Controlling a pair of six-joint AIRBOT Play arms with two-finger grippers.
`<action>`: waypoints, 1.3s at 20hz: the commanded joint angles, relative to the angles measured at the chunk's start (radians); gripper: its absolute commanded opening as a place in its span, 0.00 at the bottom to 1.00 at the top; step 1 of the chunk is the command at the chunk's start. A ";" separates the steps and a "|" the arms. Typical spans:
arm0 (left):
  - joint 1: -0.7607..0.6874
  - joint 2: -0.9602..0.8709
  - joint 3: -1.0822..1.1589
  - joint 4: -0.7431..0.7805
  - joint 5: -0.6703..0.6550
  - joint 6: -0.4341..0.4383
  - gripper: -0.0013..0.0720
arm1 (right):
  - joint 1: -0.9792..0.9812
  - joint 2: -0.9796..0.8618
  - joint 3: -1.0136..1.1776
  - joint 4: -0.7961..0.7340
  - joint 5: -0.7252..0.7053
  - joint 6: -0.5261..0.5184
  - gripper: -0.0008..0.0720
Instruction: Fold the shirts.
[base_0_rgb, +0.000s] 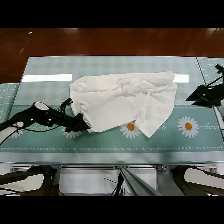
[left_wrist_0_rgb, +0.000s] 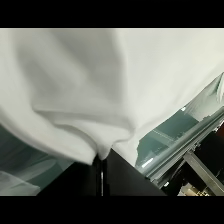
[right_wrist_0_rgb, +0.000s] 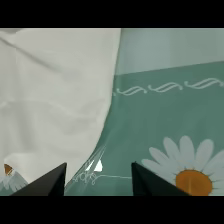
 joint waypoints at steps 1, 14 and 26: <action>-0.002 -0.001 0.003 -0.002 0.008 0.021 0.05 | 0.000 0.001 -0.157 0.084 -0.112 -0.045 0.69; -0.002 -0.001 0.007 -0.003 -0.013 0.061 0.05 | 0.232 -0.004 -0.399 0.222 -0.591 -0.029 0.57; -0.002 0.492 0.693 0.023 0.127 0.090 0.04 | 0.175 0.488 0.179 0.307 -0.408 -0.195 0.06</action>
